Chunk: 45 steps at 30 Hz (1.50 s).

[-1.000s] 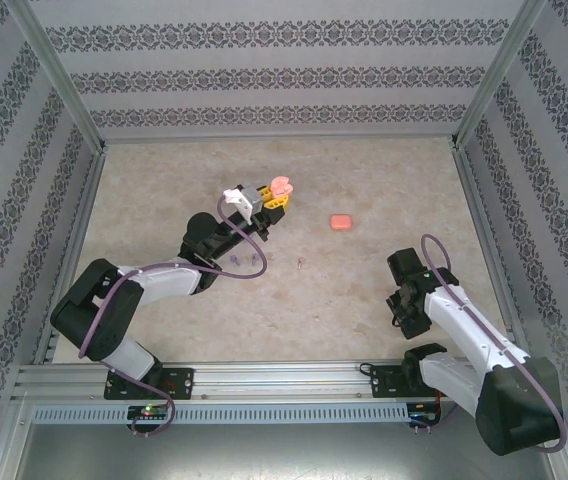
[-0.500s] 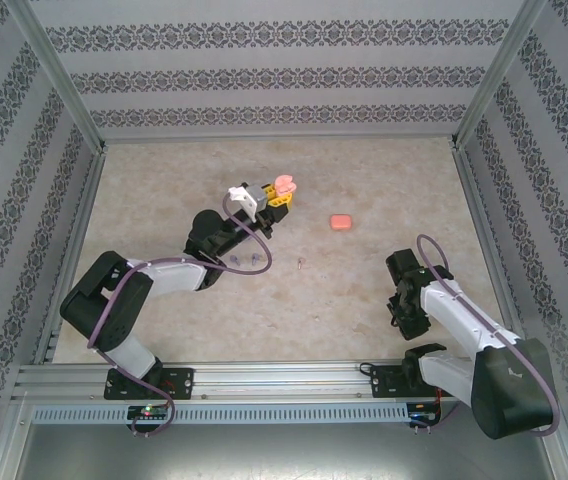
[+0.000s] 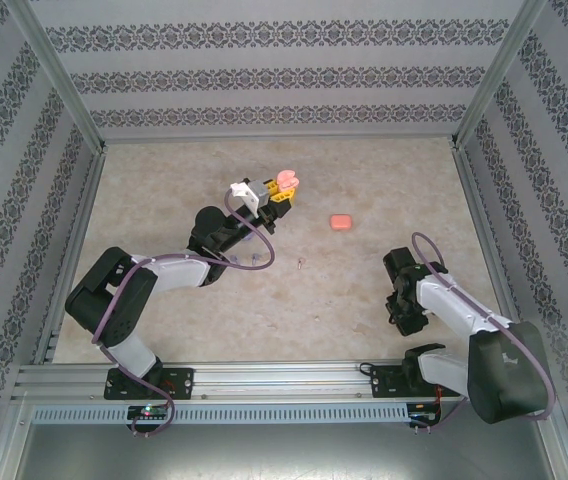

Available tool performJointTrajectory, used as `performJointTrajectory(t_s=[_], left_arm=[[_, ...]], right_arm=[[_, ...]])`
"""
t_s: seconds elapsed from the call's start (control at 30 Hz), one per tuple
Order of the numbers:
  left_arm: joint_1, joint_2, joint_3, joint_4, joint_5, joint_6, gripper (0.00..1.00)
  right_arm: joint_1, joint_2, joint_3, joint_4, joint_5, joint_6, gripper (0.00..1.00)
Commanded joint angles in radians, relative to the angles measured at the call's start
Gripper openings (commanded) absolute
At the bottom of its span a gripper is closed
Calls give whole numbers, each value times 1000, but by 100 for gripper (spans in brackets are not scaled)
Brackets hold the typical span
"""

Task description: Insert the wireless bluetooth earbuds into the charging case

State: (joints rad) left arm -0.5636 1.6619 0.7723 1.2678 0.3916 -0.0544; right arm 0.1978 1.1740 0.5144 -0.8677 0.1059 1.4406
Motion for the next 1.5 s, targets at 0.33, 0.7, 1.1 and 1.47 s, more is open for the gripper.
performJointTrajectory(t_s=[0.33,0.7,1.1,1.47], left_arm=[[-13,-13,19,54,6,-16,0],[-1,-108,-44,-23,-81,98,0],[28,-230,-88,-132,-116,128,0],[37,-277,-94,-209,-149,149,0]], right_arm=[[-7,-50,59,15,9,-188,13],[185,151,343,82,12,-411,13],[407,360,525,271,90,-596,13],[425,179,556,433,111,-733,14]])
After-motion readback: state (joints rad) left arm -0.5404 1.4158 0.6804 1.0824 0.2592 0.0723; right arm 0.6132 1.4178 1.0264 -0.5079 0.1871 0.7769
